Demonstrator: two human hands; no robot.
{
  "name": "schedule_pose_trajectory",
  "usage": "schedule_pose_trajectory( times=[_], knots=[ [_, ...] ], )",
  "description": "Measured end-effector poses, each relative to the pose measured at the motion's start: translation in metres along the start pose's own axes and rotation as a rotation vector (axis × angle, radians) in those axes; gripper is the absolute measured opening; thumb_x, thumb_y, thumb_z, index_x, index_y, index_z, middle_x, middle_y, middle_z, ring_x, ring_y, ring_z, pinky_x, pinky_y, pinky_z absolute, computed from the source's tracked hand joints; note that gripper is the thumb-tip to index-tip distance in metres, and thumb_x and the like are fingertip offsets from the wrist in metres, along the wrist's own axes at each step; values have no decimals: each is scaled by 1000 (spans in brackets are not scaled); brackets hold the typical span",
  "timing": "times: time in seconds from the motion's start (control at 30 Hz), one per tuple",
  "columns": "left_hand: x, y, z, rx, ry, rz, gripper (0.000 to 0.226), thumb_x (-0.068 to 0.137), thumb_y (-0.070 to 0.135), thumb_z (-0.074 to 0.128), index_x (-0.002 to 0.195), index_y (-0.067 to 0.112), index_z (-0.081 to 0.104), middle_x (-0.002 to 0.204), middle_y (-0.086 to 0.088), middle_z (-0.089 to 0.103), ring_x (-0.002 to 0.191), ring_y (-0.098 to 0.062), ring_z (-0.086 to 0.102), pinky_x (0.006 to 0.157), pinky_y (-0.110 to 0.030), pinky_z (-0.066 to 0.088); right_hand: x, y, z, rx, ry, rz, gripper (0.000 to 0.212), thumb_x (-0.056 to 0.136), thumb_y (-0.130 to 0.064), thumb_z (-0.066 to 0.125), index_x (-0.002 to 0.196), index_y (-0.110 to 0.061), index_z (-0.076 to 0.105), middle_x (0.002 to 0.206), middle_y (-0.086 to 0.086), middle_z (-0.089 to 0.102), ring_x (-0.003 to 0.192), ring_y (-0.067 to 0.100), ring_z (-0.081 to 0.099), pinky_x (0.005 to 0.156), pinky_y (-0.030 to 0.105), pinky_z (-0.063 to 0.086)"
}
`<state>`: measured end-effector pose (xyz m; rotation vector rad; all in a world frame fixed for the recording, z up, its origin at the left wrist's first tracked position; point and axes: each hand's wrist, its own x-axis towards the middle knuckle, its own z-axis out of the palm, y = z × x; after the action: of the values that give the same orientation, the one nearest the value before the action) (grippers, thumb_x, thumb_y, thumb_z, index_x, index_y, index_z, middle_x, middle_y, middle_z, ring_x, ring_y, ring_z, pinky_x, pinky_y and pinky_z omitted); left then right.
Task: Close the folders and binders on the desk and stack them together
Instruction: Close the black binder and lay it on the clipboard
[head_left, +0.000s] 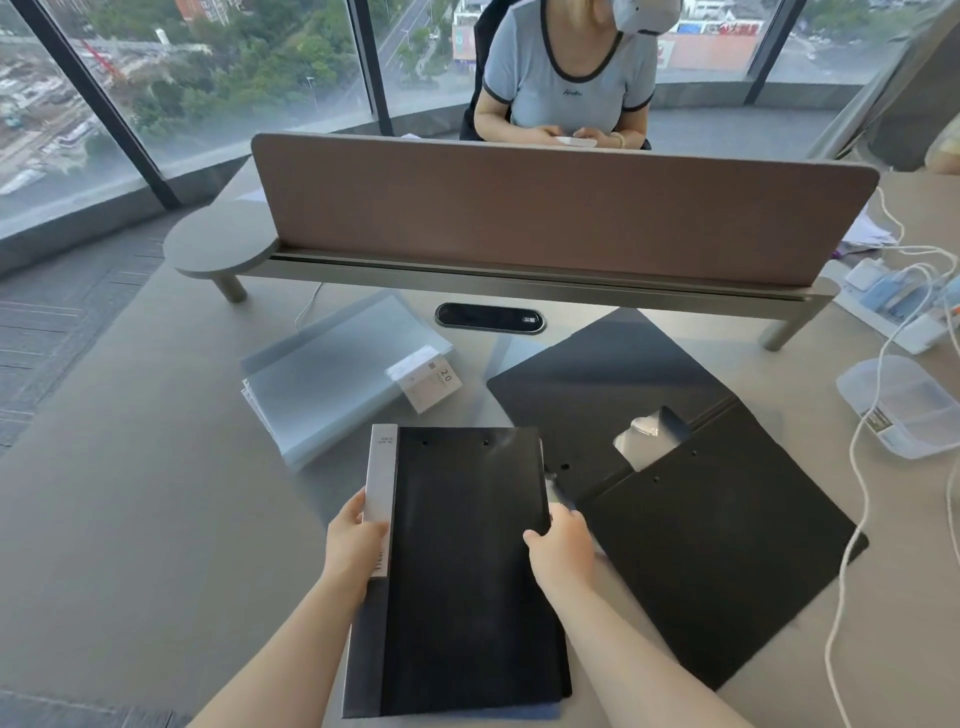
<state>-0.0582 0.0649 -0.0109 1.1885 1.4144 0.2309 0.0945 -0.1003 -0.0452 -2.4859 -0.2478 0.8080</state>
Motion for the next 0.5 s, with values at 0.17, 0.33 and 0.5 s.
schedule_pose_trajectory(
  times=[0.17, 0.33, 0.5],
  knots=[
    [5, -8, -3, 60, -27, 31, 51, 86, -1, 55, 129, 25, 61, 110, 0, 70, 88, -22, 68, 70, -33, 53, -5, 2, 6, -2, 30, -12, 40, 90, -17, 64, 129, -12, 54, 122, 6, 50, 108, 23, 58, 84, 28, 44],
    [6, -3, 1, 210, 15, 87, 47, 76, 11, 54, 119, 26, 61, 114, -6, 64, 109, -35, 60, 93, -51, 52, -6, 3, 7, -15, 49, -14, 37, 87, -22, 65, 123, -15, 56, 117, 3, 48, 106, 22, 55, 76, 29, 45],
    [-5, 13, 22, 482, 238, 330, 66, 87, 15, 59, 149, 17, 38, 149, -8, 40, 137, -32, 31, 112, -51, 32, -3, 3, -8, 91, 135, -32, 34, 90, -24, 60, 123, -19, 56, 110, -2, 48, 100, 18, 51, 72, 28, 39]
  ],
)
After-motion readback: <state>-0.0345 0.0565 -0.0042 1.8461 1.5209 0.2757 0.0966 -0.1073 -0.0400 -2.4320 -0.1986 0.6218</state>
